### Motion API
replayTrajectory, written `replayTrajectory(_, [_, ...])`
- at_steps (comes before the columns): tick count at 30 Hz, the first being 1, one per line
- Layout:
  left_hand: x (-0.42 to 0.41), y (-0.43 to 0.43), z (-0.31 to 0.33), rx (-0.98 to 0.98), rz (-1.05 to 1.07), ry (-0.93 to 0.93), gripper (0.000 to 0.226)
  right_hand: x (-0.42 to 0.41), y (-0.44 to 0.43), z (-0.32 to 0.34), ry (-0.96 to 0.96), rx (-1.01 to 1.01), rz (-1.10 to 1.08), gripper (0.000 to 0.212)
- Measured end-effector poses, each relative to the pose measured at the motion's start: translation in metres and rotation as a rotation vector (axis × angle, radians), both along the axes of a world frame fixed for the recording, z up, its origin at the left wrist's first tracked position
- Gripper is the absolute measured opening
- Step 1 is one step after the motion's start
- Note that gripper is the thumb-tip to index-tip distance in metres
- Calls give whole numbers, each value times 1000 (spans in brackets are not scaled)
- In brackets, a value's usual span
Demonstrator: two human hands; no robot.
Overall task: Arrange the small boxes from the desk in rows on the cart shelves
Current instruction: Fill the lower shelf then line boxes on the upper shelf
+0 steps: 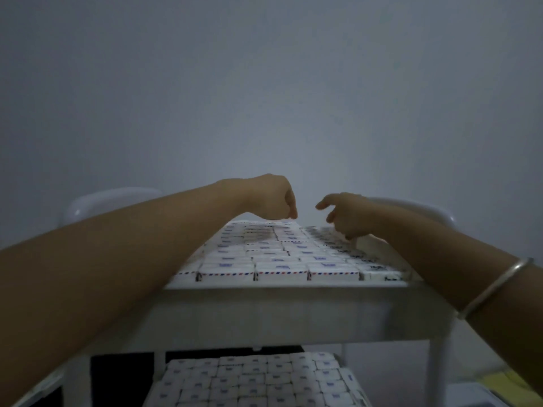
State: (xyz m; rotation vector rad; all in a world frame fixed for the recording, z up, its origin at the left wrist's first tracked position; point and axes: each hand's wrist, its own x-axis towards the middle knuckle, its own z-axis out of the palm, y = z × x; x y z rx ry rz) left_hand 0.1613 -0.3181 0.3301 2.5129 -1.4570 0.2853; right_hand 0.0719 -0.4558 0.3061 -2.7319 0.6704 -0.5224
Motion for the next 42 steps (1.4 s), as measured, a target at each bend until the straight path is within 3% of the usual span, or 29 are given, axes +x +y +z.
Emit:
replayTrajectory(3, [-19, 25, 1, -176, -42, 18, 34, -11, 17, 13, -87, -175, 32, 48])
replayTrajectory(7, [-48, 88, -14, -397, -80, -123, 33, -35, 65, 10, -328, -210, 165, 15])
replayTrajectory(12, [-76, 188, -69, -641, -134, -213, 25, -65, 159, -44, -575, -205, 443, 11])
replayTrajectory(17, [-65, 279, -156, -939, 69, -177, 22, -56, 242, -99, -629, -138, 716, 5])
replayTrajectory(20, [-41, 333, -232, -898, 398, -151, 19, -29, 281, -144, -466, -57, 826, 10])
replayTrajectory(23, [-20, 379, -313, -608, 738, -229, 29, 6, 311, -200, -306, -5, 897, 16])
replayTrajectory(28, [0, 410, -391, -300, 867, -198, 36, 63, 333, -288, 20, 15, 822, 32])
replayTrajectory(32, [6, 407, -408, -194, 868, -169, 53, 93, 342, -326, 186, -123, 686, 63])
replayTrajectory(35, [1, 407, -406, -228, 837, -138, 56, 109, 342, -344, 283, -228, 613, 70])
replayTrajectory(38, [-8, 409, -405, -388, 731, -93, 47, 115, 341, -355, 251, -220, 597, 64])
replayTrajectory(42, [-14, 411, -405, -505, 665, -8, 36, 109, 342, -346, -83, -208, 644, 28])
